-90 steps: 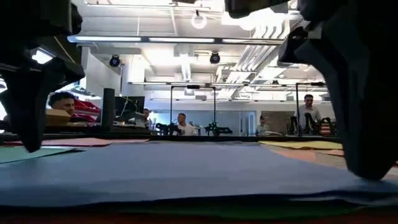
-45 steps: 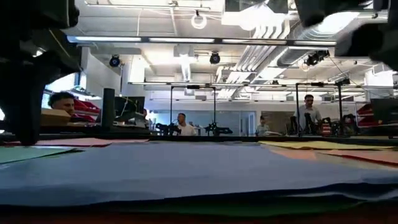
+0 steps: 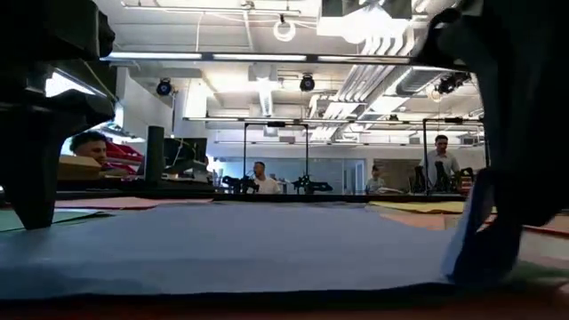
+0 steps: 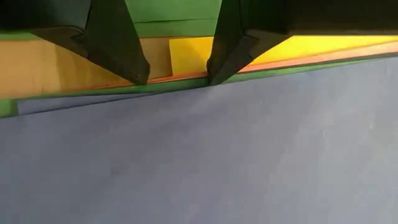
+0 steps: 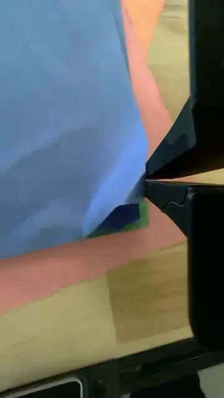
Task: Organize paper
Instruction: Stack the green color paper on top of the other green color paper
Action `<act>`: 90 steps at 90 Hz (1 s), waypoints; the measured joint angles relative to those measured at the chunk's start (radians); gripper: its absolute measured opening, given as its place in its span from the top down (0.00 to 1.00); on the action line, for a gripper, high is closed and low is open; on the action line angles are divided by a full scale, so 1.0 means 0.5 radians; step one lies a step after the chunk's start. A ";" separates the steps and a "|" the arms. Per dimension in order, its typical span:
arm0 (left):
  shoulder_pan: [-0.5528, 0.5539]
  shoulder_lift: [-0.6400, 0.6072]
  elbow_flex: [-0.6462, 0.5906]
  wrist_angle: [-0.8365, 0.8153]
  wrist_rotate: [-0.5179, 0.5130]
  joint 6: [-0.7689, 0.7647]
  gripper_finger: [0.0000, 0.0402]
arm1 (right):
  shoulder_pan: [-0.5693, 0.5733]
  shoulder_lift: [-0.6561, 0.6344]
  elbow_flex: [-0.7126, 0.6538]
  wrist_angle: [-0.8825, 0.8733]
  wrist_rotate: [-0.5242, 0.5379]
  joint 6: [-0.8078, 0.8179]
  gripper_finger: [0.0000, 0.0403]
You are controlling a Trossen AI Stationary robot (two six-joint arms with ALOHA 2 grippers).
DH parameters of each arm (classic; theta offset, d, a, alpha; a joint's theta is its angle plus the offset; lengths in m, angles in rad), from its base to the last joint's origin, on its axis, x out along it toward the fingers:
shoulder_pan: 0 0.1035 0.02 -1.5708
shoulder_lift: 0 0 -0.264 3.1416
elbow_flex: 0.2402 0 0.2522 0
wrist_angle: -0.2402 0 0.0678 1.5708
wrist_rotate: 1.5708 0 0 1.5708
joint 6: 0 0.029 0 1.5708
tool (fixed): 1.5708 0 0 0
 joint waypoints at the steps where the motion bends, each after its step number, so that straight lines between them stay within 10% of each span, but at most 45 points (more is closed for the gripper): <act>1: 0.000 0.000 0.000 0.000 0.000 0.000 0.58 | 0.000 0.000 0.002 0.006 0.010 -0.010 1.00; 22: -0.001 0.001 -0.001 0.002 0.003 0.001 0.58 | 0.101 0.000 0.014 0.014 0.287 -0.315 0.99; 55: -0.002 0.002 -0.002 0.004 -0.014 0.004 0.58 | 0.134 0.000 -0.121 0.009 0.090 -0.320 0.72; 90: -0.002 0.004 -0.002 0.004 -0.024 0.022 0.58 | 0.069 0.000 -0.084 0.218 0.155 -0.373 0.71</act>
